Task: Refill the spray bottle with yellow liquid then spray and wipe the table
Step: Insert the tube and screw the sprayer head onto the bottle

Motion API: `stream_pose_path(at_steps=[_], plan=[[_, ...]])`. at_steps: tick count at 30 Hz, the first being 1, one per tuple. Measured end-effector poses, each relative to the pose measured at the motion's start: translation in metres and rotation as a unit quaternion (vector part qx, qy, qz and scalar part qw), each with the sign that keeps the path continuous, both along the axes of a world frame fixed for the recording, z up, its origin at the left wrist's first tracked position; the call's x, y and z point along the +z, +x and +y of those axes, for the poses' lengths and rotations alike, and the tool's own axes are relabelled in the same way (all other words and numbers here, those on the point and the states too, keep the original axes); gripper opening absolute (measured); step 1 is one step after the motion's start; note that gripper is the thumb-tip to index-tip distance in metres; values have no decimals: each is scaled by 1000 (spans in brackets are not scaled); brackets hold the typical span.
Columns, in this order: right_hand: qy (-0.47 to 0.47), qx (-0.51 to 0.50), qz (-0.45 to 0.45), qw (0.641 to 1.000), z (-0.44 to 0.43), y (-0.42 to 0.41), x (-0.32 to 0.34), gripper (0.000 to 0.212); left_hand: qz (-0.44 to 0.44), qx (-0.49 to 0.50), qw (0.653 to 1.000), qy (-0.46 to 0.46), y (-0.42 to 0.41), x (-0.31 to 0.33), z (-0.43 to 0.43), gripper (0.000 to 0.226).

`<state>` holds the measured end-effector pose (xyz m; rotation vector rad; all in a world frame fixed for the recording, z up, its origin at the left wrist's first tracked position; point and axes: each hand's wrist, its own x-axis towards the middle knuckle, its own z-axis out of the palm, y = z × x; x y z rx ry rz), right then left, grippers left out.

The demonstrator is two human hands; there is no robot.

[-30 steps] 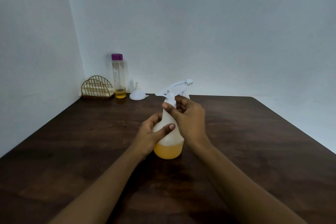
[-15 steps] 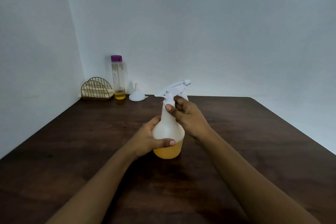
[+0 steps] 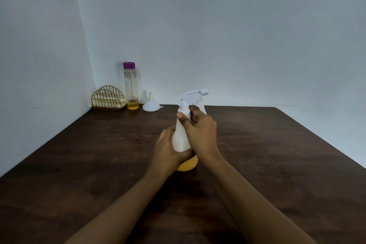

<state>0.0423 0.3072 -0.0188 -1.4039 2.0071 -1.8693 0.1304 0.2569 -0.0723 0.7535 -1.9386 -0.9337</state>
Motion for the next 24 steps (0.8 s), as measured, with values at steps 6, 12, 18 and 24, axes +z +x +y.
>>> stream_pose_path(at_steps=[6,12,18,24], plan=[[41,138,-58,988,7,-19,8,33,-62,-104,990,71,17,11,-13,90],[82,254,-114,957,11,-35,14,32,-64,-200,969,129,25,12,-26,86],[13,134,-35,990,4,-22,0,18,-61,-166,979,103,22,9,-26,78],[19,71,-68,995,16,-8,4,33,-116,-21,993,13,14,11,-2,89]])
